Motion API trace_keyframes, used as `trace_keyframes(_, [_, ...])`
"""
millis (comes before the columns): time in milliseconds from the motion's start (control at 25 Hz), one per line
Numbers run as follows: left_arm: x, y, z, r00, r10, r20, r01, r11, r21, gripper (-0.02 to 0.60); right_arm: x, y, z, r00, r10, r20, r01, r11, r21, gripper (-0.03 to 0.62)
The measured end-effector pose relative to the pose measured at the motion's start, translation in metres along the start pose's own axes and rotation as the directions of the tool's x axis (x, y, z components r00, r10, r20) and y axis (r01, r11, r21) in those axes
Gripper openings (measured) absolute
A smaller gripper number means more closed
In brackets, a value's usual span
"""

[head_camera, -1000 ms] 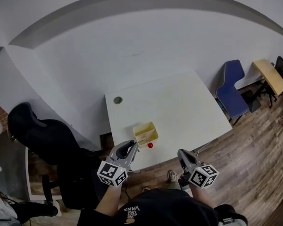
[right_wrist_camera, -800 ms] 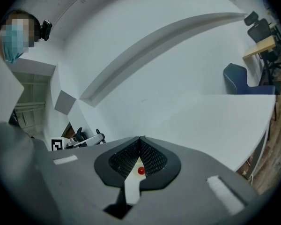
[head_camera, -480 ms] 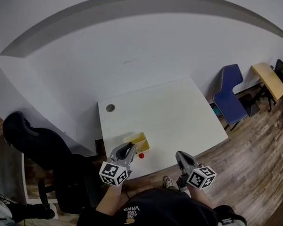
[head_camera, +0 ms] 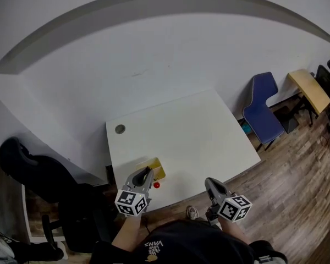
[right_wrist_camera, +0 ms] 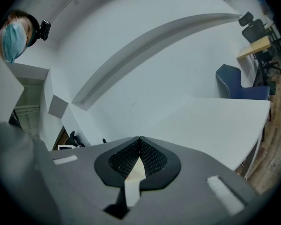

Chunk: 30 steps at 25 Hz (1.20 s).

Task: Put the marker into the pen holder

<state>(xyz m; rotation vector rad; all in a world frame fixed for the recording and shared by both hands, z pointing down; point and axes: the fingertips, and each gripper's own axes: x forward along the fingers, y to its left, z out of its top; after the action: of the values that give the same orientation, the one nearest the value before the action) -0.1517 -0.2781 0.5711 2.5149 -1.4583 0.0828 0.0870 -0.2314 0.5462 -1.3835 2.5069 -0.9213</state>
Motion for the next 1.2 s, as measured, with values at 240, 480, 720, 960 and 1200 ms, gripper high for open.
trace_keyframes(240, [0.012,-0.007,-0.015,1.000,0.002,-0.028,-0.001,1.000,0.024,0.103,-0.009,-0.011,0.003,1.000,-0.017,0.006,0.017,1.000,0.005,0.002])
trace_keyframes(480, [0.023,-0.013,-0.028,0.999,0.004,-0.053,-0.003,1.000,0.028,0.103,-0.019,-0.022,0.005,0.999,-0.040,0.010,0.040,0.999,0.014,0.002])
trace_keyframes(720, [0.029,-0.017,-0.036,0.997,0.004,-0.072,-0.002,1.000,0.027,0.101,-0.025,-0.028,0.005,0.999,-0.050,0.011,0.050,0.999,0.019,0.002])
trace_keyframes(960, [0.035,-0.019,-0.040,0.996,-0.008,-0.086,0.011,0.999,0.035,0.101,-0.024,-0.029,0.004,0.999,-0.051,0.003,0.051,0.998,0.021,0.002])
trace_keyframes(1200, [0.042,-0.023,-0.042,0.995,-0.024,-0.099,0.028,0.999,0.042,0.101,-0.019,-0.028,0.003,0.999,-0.044,-0.005,0.044,0.999,0.023,0.002])
